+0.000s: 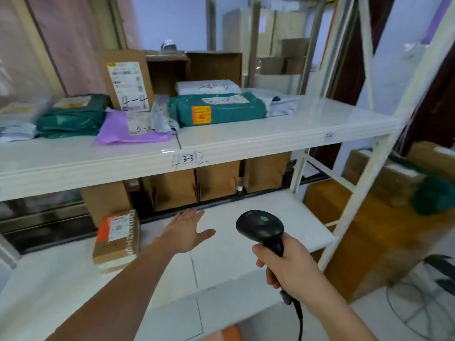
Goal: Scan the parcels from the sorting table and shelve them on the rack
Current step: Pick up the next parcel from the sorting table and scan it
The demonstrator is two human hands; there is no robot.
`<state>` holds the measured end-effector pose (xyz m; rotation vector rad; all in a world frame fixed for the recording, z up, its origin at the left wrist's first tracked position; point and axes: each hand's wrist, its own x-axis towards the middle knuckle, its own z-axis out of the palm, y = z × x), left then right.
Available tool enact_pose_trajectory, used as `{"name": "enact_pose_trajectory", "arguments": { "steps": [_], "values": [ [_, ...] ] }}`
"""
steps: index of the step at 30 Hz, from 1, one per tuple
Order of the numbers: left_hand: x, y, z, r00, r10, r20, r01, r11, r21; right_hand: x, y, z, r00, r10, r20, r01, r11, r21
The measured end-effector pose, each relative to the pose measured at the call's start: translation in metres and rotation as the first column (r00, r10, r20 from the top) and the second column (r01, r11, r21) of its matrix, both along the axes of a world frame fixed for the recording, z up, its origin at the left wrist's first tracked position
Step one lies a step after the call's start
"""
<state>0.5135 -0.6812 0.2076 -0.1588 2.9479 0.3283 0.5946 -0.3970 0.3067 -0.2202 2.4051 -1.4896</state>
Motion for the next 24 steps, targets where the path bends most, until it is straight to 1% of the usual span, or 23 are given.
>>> {"name": "enact_pose_trajectory", "arguments": {
  "steps": [3,6,9,13,16,19,24],
  "values": [
    [-0.015,0.096,0.015,0.991,-0.135,-0.009,0.135,0.991,-0.001,0.021,0.080,0.014,0.988,-0.151,-0.015,0.151,0.988,0.020],
    [-0.030,0.189,0.020,0.972,-0.235,-0.008,0.235,0.971,0.038,0.045,0.156,0.023,0.952,-0.304,-0.035,0.304,0.953,-0.001],
    [-0.041,0.280,0.026,0.946,-0.323,-0.017,0.324,0.944,0.071,0.065,0.222,0.027,0.894,-0.447,-0.030,0.447,0.894,-0.014],
    [-0.046,0.384,0.037,0.896,-0.442,-0.039,0.444,0.886,0.133,0.083,0.289,0.032,0.802,-0.598,0.007,0.597,0.800,-0.052],
    [-0.059,0.437,0.036,0.865,-0.499,-0.057,0.502,0.850,0.163,0.088,0.326,0.033,0.750,-0.660,-0.030,0.658,0.750,-0.067],
    [-0.078,0.474,0.034,0.827,-0.560,-0.043,0.561,0.818,0.128,0.083,0.354,0.032,0.700,-0.712,-0.047,0.710,0.702,-0.057],
    [-0.135,0.517,0.020,0.796,-0.604,-0.044,0.605,0.787,0.121,0.041,0.384,0.023,0.654,-0.753,-0.065,0.751,0.657,-0.064]
  ]
}}
